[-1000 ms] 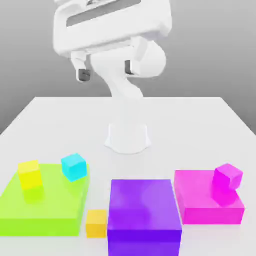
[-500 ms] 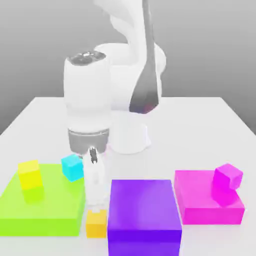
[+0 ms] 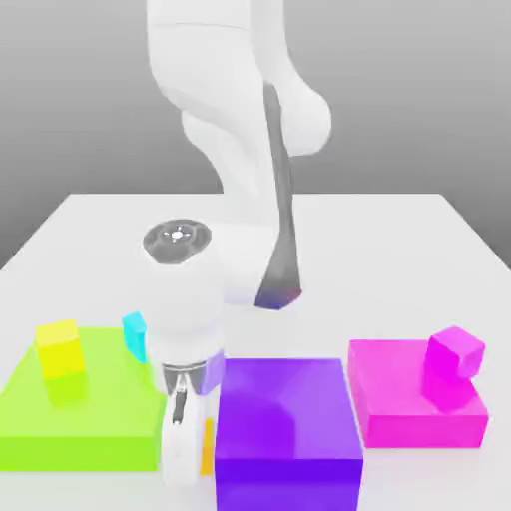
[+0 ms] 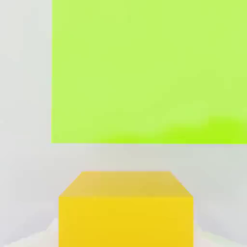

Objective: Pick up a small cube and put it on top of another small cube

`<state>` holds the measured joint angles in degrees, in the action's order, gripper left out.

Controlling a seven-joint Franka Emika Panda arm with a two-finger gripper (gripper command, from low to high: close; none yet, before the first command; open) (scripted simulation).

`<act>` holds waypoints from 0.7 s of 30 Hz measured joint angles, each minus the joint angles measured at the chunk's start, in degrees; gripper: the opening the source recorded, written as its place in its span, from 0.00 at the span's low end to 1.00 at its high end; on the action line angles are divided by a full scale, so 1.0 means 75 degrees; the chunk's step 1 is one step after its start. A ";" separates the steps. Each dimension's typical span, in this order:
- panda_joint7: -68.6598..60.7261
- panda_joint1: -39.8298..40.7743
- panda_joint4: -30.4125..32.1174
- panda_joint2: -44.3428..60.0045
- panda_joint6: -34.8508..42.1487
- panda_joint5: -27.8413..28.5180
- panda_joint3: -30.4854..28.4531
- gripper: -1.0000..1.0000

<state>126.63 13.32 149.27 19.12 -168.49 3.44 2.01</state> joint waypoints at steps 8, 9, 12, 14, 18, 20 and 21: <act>-0.0934 0.0501 0.0092 -0.1453 0.1196 -0.0688 0.0103 0.00; -0.1290 0.0474 0.0051 -0.1578 0.1294 -0.0851 0.0245 0.00; -0.2428 0.0117 -0.0058 -0.1989 0.1604 -0.1343 0.0729 0.00; -0.3169 -0.0260 -0.0129 -0.2276 0.1819 -0.1624 0.0934 0.00; -0.4240 -0.1017 -0.0145 -0.2783 0.2269 -0.1906 0.1368 0.00; -0.4665 -0.1500 -0.0127 -0.3016 0.2491 -0.1954 0.1553 0.00; -0.4864 -0.1700 -0.0117 -0.3128 0.2600 -0.1962 0.1646 0.00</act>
<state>90.14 0.58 148.40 -4.34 -148.99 -11.28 14.35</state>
